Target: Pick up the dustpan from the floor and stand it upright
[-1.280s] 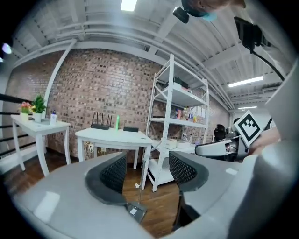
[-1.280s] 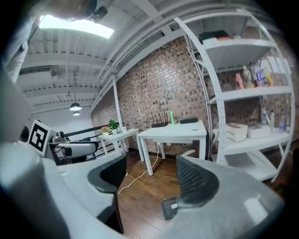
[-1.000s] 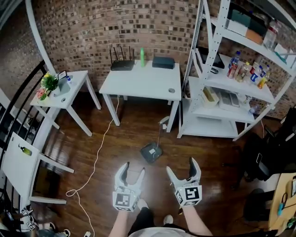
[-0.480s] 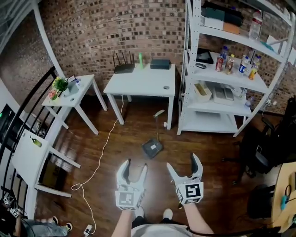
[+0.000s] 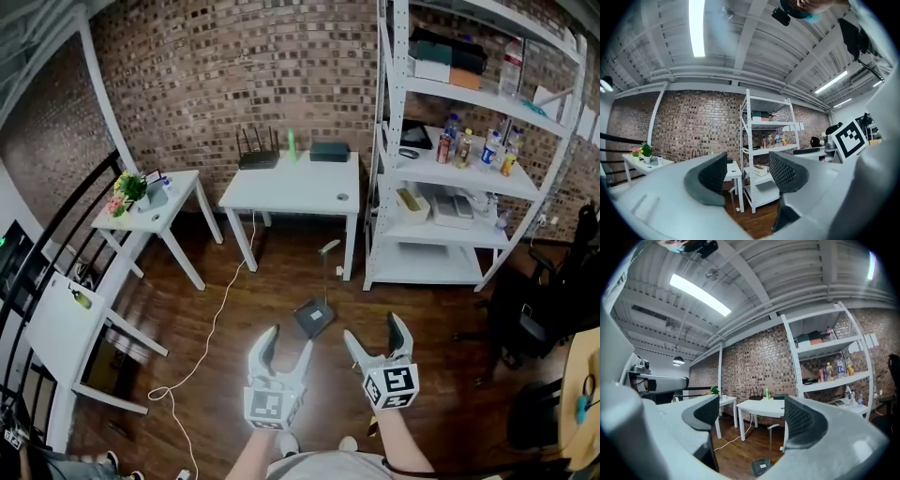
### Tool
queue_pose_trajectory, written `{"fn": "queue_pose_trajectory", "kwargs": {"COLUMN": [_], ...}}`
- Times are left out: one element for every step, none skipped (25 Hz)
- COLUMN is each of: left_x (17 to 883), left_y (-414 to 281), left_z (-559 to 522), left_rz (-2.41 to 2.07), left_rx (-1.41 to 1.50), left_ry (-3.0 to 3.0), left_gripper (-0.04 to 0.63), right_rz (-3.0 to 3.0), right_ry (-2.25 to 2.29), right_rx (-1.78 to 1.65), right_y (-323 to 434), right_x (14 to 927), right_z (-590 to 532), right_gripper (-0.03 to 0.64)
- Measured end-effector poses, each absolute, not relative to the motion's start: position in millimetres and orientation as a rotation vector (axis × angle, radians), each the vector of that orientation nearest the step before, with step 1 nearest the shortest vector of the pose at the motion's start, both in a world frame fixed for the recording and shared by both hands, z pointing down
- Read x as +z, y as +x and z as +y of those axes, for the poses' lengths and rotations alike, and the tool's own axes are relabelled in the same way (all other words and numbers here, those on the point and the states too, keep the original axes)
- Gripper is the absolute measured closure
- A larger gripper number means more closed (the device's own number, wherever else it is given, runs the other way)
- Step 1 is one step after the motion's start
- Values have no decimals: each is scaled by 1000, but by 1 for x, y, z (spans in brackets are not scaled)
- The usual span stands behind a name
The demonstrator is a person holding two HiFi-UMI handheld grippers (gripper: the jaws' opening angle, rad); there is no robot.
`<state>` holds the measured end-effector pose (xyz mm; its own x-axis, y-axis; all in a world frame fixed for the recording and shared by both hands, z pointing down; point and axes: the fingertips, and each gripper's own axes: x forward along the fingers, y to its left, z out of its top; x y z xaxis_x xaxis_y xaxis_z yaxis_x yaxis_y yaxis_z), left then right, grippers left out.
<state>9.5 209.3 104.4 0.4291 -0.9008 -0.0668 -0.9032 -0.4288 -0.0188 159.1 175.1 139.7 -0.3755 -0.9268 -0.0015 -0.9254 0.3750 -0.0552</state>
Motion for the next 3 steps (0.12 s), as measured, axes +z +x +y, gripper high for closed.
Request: {"fn": "queue_pose_trajectory", "kwargs": {"left_x": [108,112,117], "left_y": [4,-2,-8], "left_z": [213,215,218], "left_rz": [1655,1662,1671], "left_rx": [59,49,40], "left_ry": [-2620,-2627,-2633], "left_gripper": [310,310,310], "right_rz": [2581,2586,2592], "right_ry": [-1746,-1754,-1761], "right_rx": [-100,-119,-134], "right_y": [156,152,147], "right_x": [148,155,161], "right_z": [178,181,183], "right_gripper": [200,199,199]}}
